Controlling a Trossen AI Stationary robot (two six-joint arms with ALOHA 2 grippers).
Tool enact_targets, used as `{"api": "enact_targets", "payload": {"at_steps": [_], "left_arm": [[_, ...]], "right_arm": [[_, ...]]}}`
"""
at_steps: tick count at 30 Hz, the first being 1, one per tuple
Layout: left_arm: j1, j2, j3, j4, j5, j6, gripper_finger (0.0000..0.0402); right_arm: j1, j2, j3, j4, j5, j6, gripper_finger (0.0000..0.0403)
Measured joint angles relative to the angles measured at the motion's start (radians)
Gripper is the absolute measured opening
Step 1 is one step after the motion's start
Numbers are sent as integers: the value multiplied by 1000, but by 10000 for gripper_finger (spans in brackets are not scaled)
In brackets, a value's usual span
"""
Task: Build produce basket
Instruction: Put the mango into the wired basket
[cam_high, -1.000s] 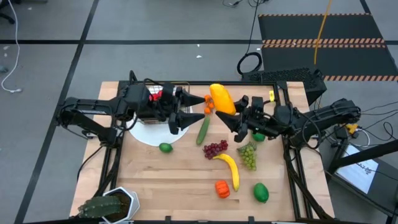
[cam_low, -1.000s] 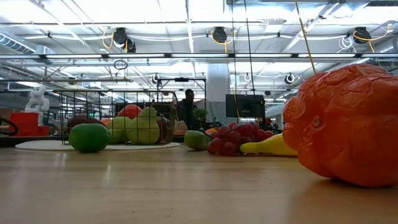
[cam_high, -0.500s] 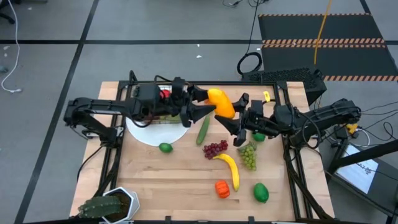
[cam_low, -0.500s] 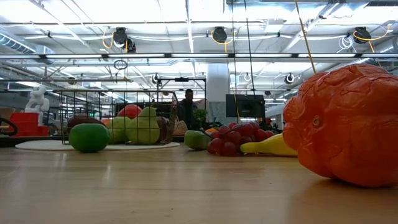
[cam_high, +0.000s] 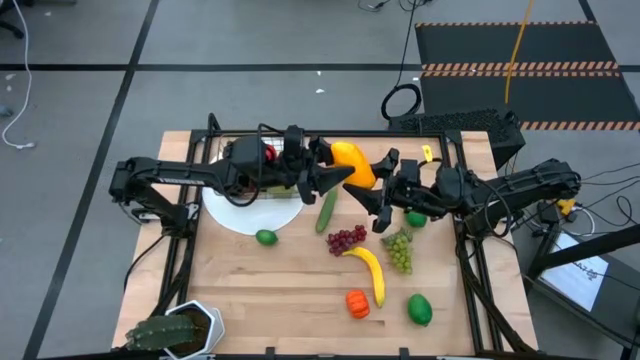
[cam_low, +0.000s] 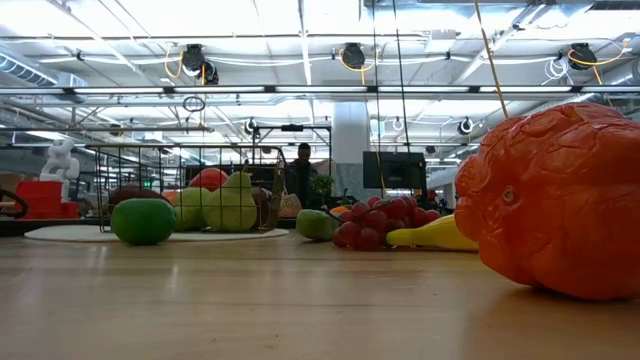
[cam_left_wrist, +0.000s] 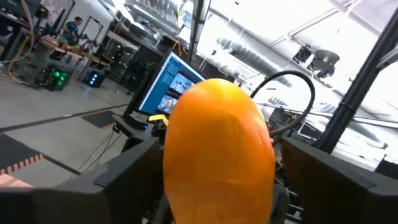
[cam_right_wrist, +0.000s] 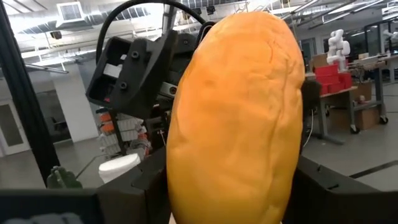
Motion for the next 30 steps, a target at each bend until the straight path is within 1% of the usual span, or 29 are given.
{"api": "enact_targets", "payload": {"at_steps": [6, 10, 13, 18, 20, 23, 27, 30], "left_arm": [[1, 0, 0, -2, 49, 7, 253], [2, 0, 0, 5, 70, 10, 219], [1, 1, 0, 31, 75, 11, 219], [10, -15, -1, 60, 83, 3, 245], [22, -39, 0, 56, 91, -11, 245], [45, -65, 2, 63, 118, -13, 235], [88, -127, 0, -21, 158, -8, 220], [127, -202, 0, -200, 160, 21, 222]], "right_arm": [[1, 0, 0, -2, -4, 26, 214], [2, 0, 0, -2, -4, 41, 242], [2, 0, 0, -1, -2, 79, 276], [4, 0, 1, -13, 5, 123, 333], [10, 0, 1, -28, 12, 146, 350], [20, -1, 1, -88, 50, 189, 366], [36, 0, 0, -161, 110, 232, 372], [42, 0, 0, -191, 136, 262, 372]]}}
